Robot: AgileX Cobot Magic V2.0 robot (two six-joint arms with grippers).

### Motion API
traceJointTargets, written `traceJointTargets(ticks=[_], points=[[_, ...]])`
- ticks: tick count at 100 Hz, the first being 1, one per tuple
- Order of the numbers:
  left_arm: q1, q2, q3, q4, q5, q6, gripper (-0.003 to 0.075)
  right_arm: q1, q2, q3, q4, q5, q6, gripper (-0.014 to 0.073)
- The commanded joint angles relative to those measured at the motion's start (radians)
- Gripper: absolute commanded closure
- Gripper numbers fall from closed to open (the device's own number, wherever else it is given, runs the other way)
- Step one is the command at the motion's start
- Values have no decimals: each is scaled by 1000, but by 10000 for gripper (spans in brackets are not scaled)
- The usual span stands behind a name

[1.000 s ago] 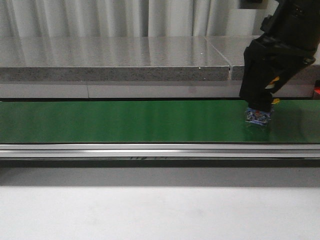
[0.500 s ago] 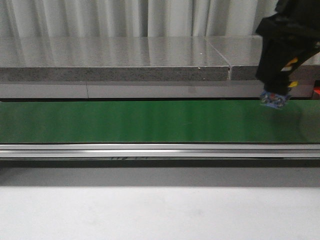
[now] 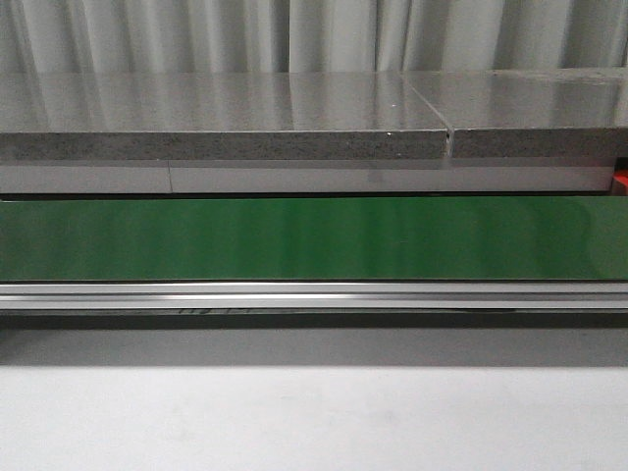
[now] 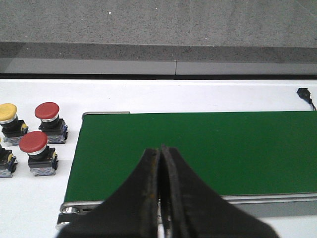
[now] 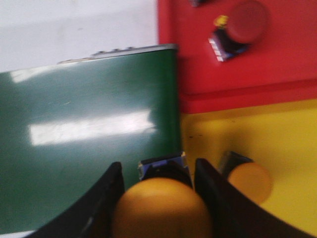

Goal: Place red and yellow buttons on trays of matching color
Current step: 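Carry the yellow button into the yellow tray and release it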

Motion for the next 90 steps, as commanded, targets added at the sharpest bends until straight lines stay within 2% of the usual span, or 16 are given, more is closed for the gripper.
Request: traceJointTargets(ticks=[1,17,41,90], points=[[-9,1,-26,-10,-72,-3,739,-75,-41,-27,7,-87,42,490],[-9,1,-26,-10,-72,-3,739,-178,-28,-27,7,-187,94,490],[-9,1,-26,-10,-72,-3,739,-263,52,-27,7,-235,114,490],[-9,1,-26,-10,-72,-3,739,-328,204,-24,5,-234,114,490]])
